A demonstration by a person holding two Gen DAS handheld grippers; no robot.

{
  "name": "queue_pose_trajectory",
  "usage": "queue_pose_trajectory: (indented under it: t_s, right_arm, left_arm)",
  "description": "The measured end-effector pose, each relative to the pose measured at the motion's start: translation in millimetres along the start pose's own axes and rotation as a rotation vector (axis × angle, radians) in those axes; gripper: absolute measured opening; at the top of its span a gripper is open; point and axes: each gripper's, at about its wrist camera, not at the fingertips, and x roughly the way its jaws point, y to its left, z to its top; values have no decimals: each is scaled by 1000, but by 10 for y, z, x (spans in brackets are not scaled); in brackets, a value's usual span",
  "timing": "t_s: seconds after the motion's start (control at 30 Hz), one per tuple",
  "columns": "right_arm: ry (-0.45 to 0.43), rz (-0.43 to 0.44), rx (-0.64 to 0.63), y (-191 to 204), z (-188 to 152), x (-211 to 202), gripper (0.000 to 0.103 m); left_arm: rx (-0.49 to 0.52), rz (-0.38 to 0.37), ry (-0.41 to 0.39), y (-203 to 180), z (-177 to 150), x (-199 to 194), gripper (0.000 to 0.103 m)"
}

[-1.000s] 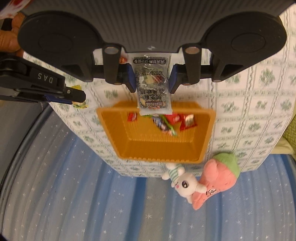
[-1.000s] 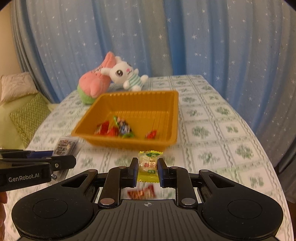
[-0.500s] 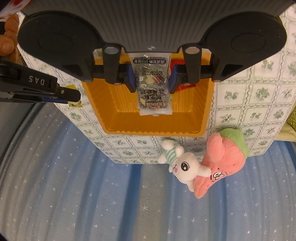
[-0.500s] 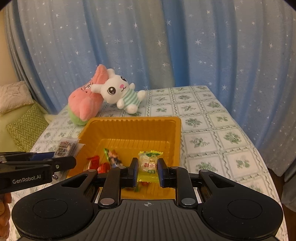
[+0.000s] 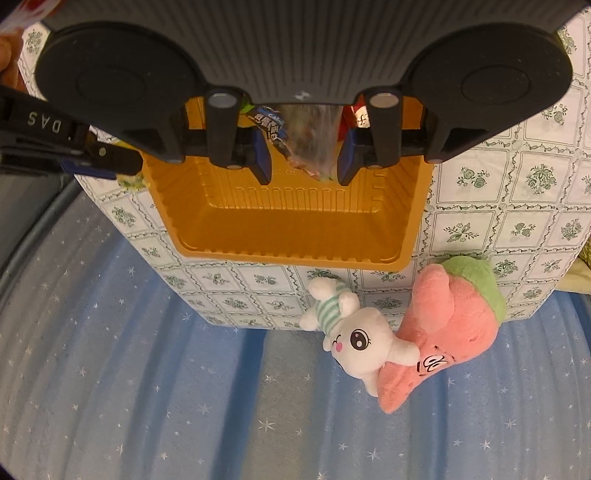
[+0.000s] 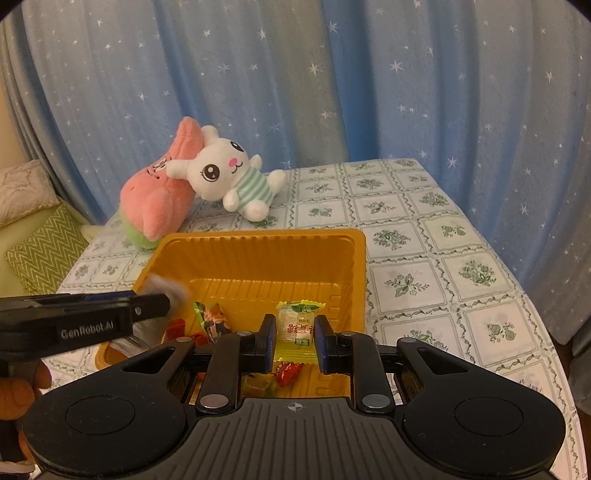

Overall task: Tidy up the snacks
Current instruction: 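Carry both held snacks over the orange tray and open both tools, then withdraw both tools from the tray toward the two remaining red candies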

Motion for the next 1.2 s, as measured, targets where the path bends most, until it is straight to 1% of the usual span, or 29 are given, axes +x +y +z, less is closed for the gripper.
queue_pose_trajectory:
  t_s: [0.23,0.4,0.53,0.57,0.6,0.63,0.67,0.77,0.9,1.07,1.2]
  right_arm:
    - [8,5,7,-6,-10,45,22]
    - [-4,20,-5,44,31,59,22]
    - [-20,64,16,43,83,87,24]
    - [-17,72,26,35,98,90,36]
    - [-21,72,39,20,107,80,56]
    - [-32,67,53,0,106,56,62]
    - [-46,63,62,-20,100,21,63]
    - [-42,52,65,-58,70,-74,63]
    - [-31,25,75,-129,-74,-270,64]
    - [-2,-5,99,-180,-379,-588,63]
    - [15,-40,105,-147,-625,-859,63]
  left_arm:
    - [4,12,0,66,-49,-78,35]
    - [5,10,0,87,-109,-165,35]
    - [9,19,4,85,-174,-244,35]
    - [14,23,7,81,-198,-265,36]
    - [18,29,11,76,-225,-288,36]
    - [21,33,12,73,-252,-311,40]
    - [21,35,12,73,-287,-343,43]
    - [7,44,22,75,-399,-440,44]
    - [-11,56,27,43,-582,-627,48]
    - [-42,60,30,-20,-786,-920,50]
    - [-93,57,25,-29,-942,-1205,52]
